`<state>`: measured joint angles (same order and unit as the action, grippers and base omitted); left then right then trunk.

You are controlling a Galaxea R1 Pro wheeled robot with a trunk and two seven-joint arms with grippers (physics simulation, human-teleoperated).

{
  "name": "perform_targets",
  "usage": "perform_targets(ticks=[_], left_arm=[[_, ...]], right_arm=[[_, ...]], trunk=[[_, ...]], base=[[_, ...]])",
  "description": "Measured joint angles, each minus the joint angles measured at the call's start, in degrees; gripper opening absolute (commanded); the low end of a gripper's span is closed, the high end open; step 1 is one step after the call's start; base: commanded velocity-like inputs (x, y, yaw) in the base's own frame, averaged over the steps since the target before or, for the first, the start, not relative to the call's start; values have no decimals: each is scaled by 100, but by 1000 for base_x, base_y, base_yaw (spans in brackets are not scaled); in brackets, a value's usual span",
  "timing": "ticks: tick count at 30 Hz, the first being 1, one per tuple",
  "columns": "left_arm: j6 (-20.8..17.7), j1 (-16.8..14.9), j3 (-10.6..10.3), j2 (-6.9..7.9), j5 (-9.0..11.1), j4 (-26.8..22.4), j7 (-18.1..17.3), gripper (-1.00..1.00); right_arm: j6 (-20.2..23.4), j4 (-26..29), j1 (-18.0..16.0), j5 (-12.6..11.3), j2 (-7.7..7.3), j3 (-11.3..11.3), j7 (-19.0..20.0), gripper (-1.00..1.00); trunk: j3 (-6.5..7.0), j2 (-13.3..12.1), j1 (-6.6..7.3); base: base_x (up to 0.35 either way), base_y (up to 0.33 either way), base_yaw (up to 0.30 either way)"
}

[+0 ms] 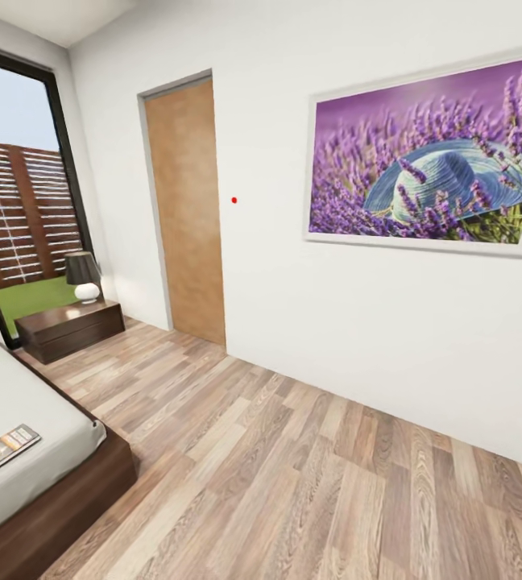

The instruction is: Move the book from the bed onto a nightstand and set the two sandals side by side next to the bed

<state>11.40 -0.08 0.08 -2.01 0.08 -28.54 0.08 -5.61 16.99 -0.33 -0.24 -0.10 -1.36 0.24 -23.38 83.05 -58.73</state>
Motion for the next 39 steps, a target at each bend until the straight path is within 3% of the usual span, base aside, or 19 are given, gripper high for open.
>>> perform_targets(ticks=[7,23,39], left_arm=[[0,0,0,0,0,0,0,100],[-1,0,0,0,0,0,0,100],[0,0,0,-2,0,0,0,100]], right_arm=[[0,0,0,0,0,0,0,100],[0,1,1,0,0,0,0,100],[0,0,0,0,0,0,0,100]], trunk=[[-11,0,0],[-13,0,0],[-14,0,0]], base=[[1,0,191],[57,-27,32],[0,0,195]])
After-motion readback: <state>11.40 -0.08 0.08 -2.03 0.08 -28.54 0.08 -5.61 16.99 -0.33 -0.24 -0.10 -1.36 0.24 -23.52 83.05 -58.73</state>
